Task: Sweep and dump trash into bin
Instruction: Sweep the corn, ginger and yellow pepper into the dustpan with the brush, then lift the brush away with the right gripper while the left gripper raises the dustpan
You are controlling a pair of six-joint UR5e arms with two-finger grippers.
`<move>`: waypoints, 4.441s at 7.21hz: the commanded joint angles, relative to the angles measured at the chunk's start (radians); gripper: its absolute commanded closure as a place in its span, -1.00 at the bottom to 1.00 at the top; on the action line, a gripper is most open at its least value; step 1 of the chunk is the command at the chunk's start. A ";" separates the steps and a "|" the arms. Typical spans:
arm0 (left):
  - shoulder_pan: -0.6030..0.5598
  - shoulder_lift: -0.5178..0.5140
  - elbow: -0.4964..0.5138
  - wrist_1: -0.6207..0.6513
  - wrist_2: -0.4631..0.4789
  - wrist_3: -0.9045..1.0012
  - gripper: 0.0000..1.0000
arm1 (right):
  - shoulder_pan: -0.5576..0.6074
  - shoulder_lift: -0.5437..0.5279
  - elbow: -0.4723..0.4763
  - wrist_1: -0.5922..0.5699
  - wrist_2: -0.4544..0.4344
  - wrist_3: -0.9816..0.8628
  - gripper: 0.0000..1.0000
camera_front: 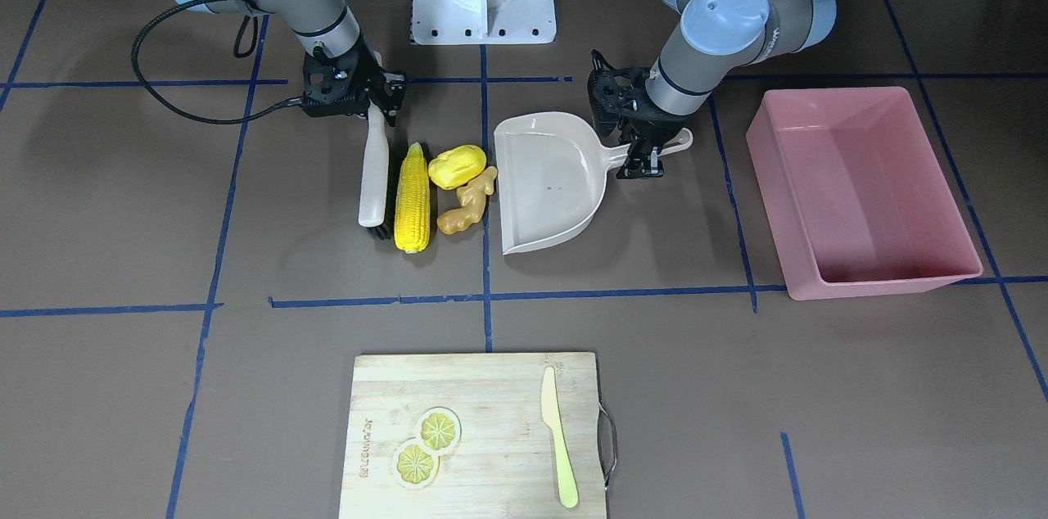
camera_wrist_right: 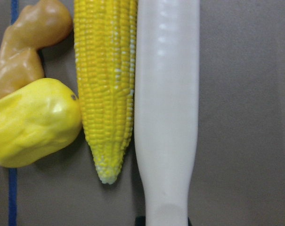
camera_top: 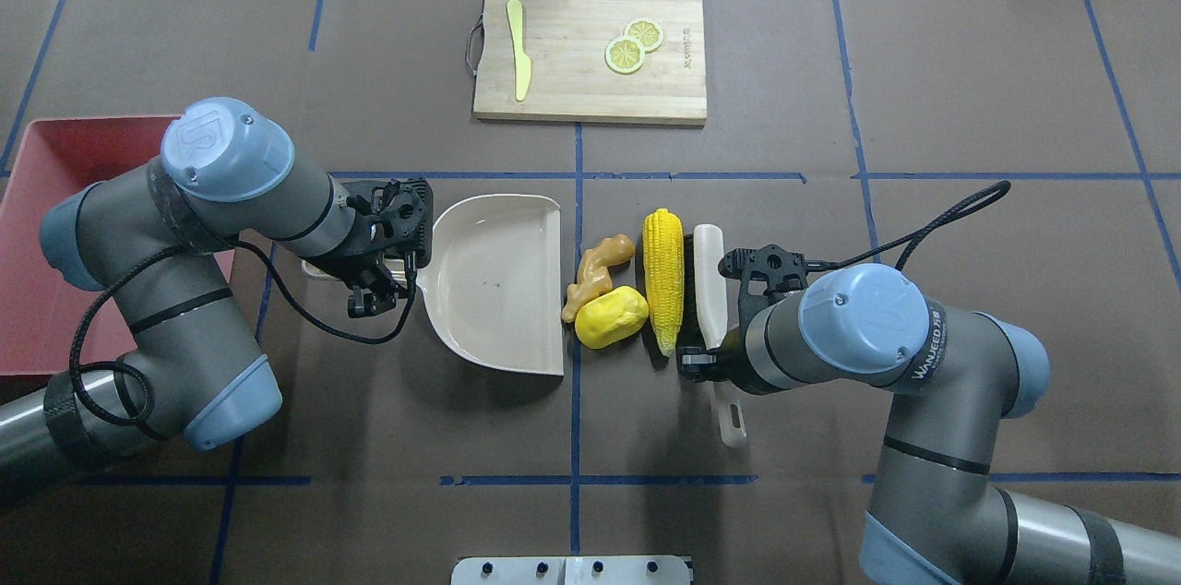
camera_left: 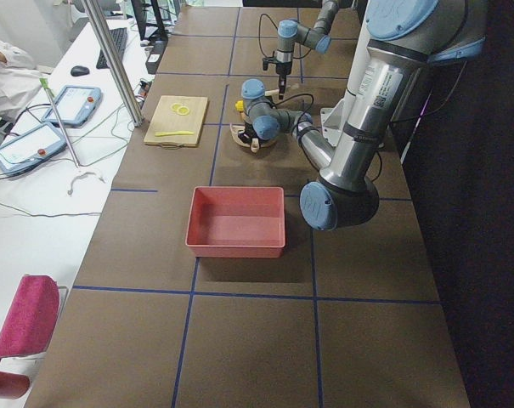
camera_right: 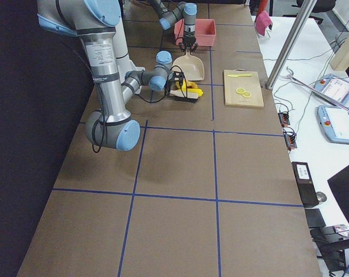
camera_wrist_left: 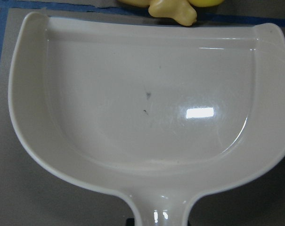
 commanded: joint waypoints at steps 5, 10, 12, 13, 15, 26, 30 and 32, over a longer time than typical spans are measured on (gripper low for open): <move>0.000 0.000 0.000 0.000 0.000 0.000 1.00 | -0.030 0.134 -0.088 -0.001 -0.030 -0.002 1.00; 0.000 0.000 -0.002 0.000 0.000 0.000 1.00 | -0.091 0.184 -0.127 -0.002 -0.080 0.002 1.00; 0.000 0.000 -0.002 0.002 0.000 0.000 1.00 | -0.103 0.204 -0.127 -0.002 -0.082 0.037 1.00; 0.000 0.000 -0.002 0.002 0.000 0.000 1.00 | -0.105 0.213 -0.127 -0.004 -0.083 0.037 1.00; 0.000 0.000 -0.002 0.002 0.000 0.000 1.00 | -0.106 0.243 -0.134 -0.020 -0.083 0.037 1.00; 0.000 0.002 0.000 0.000 0.000 -0.002 1.00 | -0.111 0.311 -0.127 -0.115 -0.123 0.018 1.00; -0.002 0.002 0.000 -0.002 0.000 -0.002 1.00 | -0.111 0.306 -0.075 -0.247 -0.125 0.017 1.00; -0.002 0.002 -0.002 -0.003 0.000 -0.003 1.00 | -0.109 0.306 -0.030 -0.356 -0.126 0.005 1.00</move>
